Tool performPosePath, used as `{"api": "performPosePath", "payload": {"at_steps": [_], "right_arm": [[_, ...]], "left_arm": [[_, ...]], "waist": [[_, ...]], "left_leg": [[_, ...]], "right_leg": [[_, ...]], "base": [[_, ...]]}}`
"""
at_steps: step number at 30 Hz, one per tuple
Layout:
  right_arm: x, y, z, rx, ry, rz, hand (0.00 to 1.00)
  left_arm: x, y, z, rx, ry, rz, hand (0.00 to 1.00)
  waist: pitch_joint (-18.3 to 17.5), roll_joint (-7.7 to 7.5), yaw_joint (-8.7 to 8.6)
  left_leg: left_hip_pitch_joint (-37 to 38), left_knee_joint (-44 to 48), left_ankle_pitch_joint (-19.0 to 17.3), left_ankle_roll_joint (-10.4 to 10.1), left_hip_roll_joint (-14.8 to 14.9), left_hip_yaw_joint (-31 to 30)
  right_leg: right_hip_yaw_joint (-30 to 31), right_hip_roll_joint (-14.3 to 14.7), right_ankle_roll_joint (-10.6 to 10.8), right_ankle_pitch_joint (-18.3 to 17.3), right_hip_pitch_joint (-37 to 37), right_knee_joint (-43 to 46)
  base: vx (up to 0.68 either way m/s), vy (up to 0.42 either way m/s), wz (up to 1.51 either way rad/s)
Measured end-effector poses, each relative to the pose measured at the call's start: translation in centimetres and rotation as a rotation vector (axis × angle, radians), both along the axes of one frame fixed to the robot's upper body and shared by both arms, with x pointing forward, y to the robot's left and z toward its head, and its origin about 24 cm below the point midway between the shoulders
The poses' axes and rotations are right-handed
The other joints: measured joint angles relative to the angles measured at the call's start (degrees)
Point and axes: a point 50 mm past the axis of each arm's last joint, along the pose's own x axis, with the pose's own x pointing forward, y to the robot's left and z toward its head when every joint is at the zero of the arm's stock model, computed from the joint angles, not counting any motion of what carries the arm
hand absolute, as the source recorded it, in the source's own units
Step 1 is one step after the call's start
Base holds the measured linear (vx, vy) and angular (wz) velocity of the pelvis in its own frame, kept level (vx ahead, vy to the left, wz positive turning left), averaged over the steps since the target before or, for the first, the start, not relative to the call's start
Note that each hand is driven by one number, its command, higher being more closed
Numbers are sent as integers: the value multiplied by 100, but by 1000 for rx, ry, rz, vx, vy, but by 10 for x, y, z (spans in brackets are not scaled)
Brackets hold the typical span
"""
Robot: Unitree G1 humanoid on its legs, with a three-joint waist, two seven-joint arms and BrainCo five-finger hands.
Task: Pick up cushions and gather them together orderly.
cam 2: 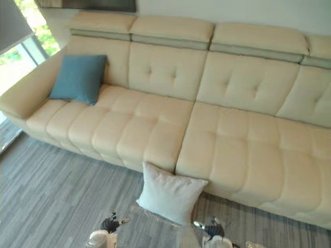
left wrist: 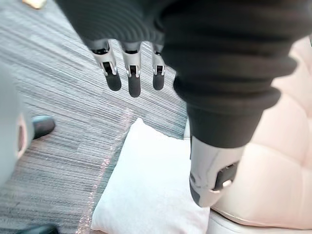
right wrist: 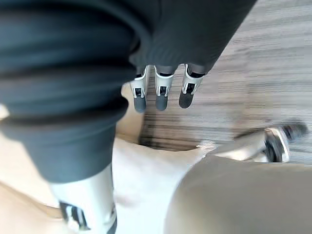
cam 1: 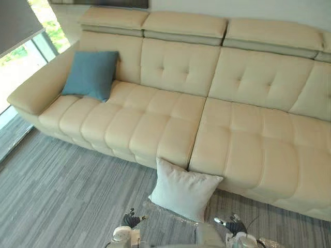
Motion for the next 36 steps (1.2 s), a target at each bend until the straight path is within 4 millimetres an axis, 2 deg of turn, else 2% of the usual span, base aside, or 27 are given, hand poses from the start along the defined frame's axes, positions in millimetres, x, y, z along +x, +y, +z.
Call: {"api": "performPosePath", "payload": {"at_steps": [1, 2, 3, 4, 5, 6, 7, 9, 10, 12, 14, 15, 17, 18, 20, 23, 26, 30, 32, 34, 35, 36], "right_arm": [[-1, 3, -1, 4, 5, 5, 0], [-2, 3, -2, 0, 15, 11, 0], [-2, -2, -1, -18, 19, 14, 0], [-4, -7, -1, -32, 28, 13, 0], [-10, -14, -2, -46, 55, 10, 0], [-13, -17, -3, -51, 66, 3, 0], [-16, -20, -3, -59, 72, 0, 0], [-17, -20, -3, -59, 76, 2, 0], [-15, -18, -3, -55, 70, 2, 0], [-15, -16, -3, -46, 68, -4, 0], [-14, -14, -4, -39, 64, -13, 0], [-14, -13, -4, -38, 64, -14, 0], [-12, -14, -3, -42, 58, -13, 0], [-13, -12, -4, -37, 60, -14, 0], [-15, -3, -7, -10, 66, -12, 0], [-19, -2, -8, -4, 81, -15, 0], [-18, -5, -7, -14, 78, -13, 0], [-10, -5, -5, -25, 63, 9, 0], [2, 0, -2, -27, 38, 45, 0], [12, 5, 2, -29, 6, 72, 0], [18, 6, 3, -30, -9, 82, 0], [21, 6, 5, -35, -16, 83, 0]], "left_arm": [[-1, 7, 0, 18, 4, -2, 0], [-2, 7, -1, 19, 17, -5, 0], [-4, -2, -3, -6, 31, -5, 0], [-4, -7, -3, -17, 31, -14, 0], [-4, -14, -3, -34, 31, -17, 0], [-3, -17, -3, -43, 29, -20, 0], [-2, -18, -3, -45, 28, -23, 0], [-1, -18, -3, -44, 23, -26, 0], [-1, -17, -3, -42, 26, -29, 0], [0, -18, -2, -40, 21, -42, 0], [1, -14, -2, -30, 17, -45, 0], [1, -12, -1, -25, 15, -44, 0], [1, -12, -1, -23, 10, -43, 0], [-1, -8, -1, -14, 15, -40, 0], [1, -1, 0, 4, 11, -42, 0], [-5, 2, -2, 11, 25, -39, 0], [-5, 2, -2, 10, 27, -40, 0], [-6, 4, -2, 18, 28, -39, 0], [-5, 9, -1, 32, 25, -39, 0], [2, 12, 1, 42, 8, -41, 0], [6, 13, 3, 47, -2, -38, 0], [12, 14, 5, 49, -21, -33, 0]], "waist": [[-36, -122, 1], [-41, -227, 17], [8, 19, 34], [36, 123, 32], [42, 214, 24], [68, 307, 0], [64, 313, -15], [69, 266, 19], [75, 245, 28], [68, 217, 26], [94, 118, 32], [89, 67, 36], [65, 120, 66], [-8, 113, 76], [-84, -39, 50], [-101, -92, 55], [-73, 34, 35], [-49, 9, 69], [14, -66, 75], [119, -149, 42], [182, -101, 41], [219, -37, 49]], "left_leg": [[15, 8, -16, -29, -122, 20], [69, 36, -69, -109, -186, 6], [27, 256, -127, -193, -45, 2], [-33, 404, -107, -179, -16, -33], [-37, 357, -116, -355, -61, -127], [-60, 541, 33, -493, -32, -108], [-115, 821, 48, -511, 15, -102], [-283, 1523, 182, -679, 127, -92], [-338, 1736, 132, -698, 176, -126], [-354, 1497, -294, -683, 166, -149], [-339, 991, -393, -618, 85, -274], [-333, 737, -346, -555, 62, -329], [-337, 415, -62, -522, 119, -400], [-306, 374, -99, -531, 112, -397], [-299, 370, -99, -528, 31, -311], [-216, 301, -100, -525, -81, -83], [-209, 155, -172, -393, -139, -87], [-392, -25, -135, -257, -223, 131], [-559, 76, -176, -208, -229, 333], [-831, 351, -252, -152, -175, 451], [-1023, 464, -240, -74, -47, 553], [-1164, 573, -241, -74, 44, 575]], "right_leg": [[-274, 58, -286, 634, 39, -852], [-249, 79, -620, 650, 22, -1171], [-197, 184, -640, 637, 92, -1202], [-174, 210, -640, 636, 193, -1319], [-107, 246, -639, 624, 266, -1397], [-99, 287, -610, 553, 387, -1429], [-83, 284, -568, 501, 448, -1416], [75, 325, -512, 455, 630, -1575], [176, 355, -483, 475, 717, -1706], [327, 438, -435, 547, 831, -1921], [454, 473, -421, 610, 948, -2013], [578, 508, -395, 627, 987, -2022], [845, 710, -287, 685, 987, -2021], [992, 754, -188, 748, 991, -2095], [1195, 748, -47, 945, 988, -2322], [1444, 753, 44, 1193, 998, -2552], [1580, 764, 76, 1395, 945, -2743], [1905, 848, 182, 1784, 726, -3198], [2053, 858, 197, 1893, 529, -3257], [1952, 807, 166, 1890, 341, -3252], [1560, 729, 74, 1821, 210, -3134], [1269, 655, -57, 1714, -25, -2626]], "base": [[282, -88, -30], [299, -90, -41], [245, -77, -39], [252, -96, -39], [210, -81, -23], [202, -90, -21], [150, -62, -16], [96, -34, -35], [86, 19, -45], [60, 42, -37], [45, 64, -47], [35, 103, -60], [17, 160, -82], [17, 169, -73], [20, 144, -45], [-39, 126, -49], [-85, 96, -26], [-110, 32, -39], [-114, -8, -55], [-89, -29, -32], [-71, -40, -13], [-53, -73, -6]]}}
